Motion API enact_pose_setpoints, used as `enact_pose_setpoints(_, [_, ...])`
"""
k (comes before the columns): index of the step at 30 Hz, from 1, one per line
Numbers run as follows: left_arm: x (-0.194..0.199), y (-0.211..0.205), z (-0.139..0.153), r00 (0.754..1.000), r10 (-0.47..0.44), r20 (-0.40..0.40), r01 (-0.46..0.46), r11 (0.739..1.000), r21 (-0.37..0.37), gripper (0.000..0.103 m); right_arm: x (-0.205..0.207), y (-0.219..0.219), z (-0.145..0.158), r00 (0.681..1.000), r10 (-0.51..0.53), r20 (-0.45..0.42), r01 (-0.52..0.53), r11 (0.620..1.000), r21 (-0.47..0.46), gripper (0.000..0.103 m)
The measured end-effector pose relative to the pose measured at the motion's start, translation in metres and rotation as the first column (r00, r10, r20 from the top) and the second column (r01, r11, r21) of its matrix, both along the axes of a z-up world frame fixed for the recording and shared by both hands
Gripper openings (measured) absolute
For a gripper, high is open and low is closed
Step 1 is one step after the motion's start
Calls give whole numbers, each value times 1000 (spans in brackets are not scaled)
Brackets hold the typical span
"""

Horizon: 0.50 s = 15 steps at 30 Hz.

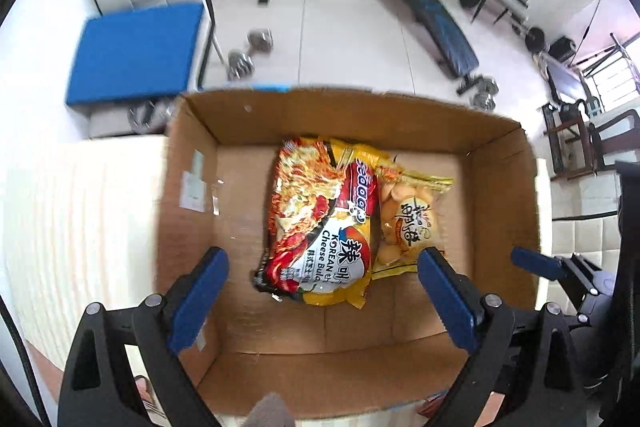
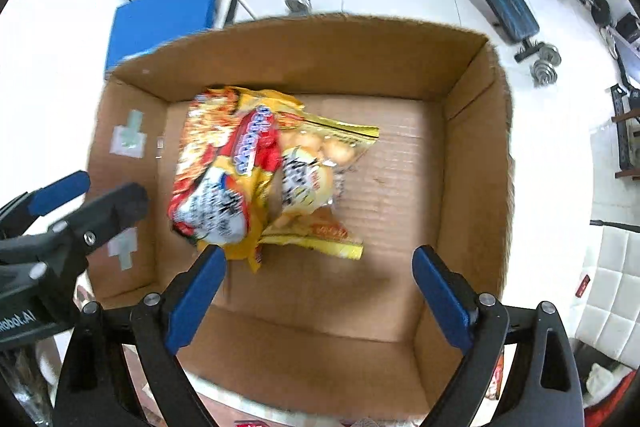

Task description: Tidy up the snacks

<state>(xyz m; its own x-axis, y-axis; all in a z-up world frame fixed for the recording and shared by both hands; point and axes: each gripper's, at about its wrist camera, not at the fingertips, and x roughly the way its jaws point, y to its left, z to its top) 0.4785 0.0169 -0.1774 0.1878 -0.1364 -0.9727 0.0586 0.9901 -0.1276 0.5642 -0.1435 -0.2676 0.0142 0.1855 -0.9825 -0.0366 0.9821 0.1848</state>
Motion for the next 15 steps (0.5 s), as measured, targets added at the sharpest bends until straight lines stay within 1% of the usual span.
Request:
enact_pose_setpoints(3, [-22,2,26,998,5,64,-6,1000,18,97,-31,0,24,998,-14,60,14,1000,5,97])
enact_pose_setpoints(6, [-39,-1,40,994,6,107,-9,999,33,97,-56,4,44,992,-33,118,31,999,19,97])
enact_pose_setpoints(8, [-62,2,55,989,2,146,-8,999,47,97,-79,4,62,990,-48,135,42,998,48,97])
enact_pose_setpoints(10, [-83,6,61,986,-1,165,-9,998,60,97,-104,3,75,988,-54,143,45,997,67,97])
enact_pose_setpoints(12, [-108,9,63,987,1,160,-10,998,54,97,-129,2,78,989,-49,139,38,996,81,97])
enact_pose_setpoints(15, [-155,17,52,993,7,115,-13,999,50,97,-168,-3,68,995,-35,95,27,996,81,97])
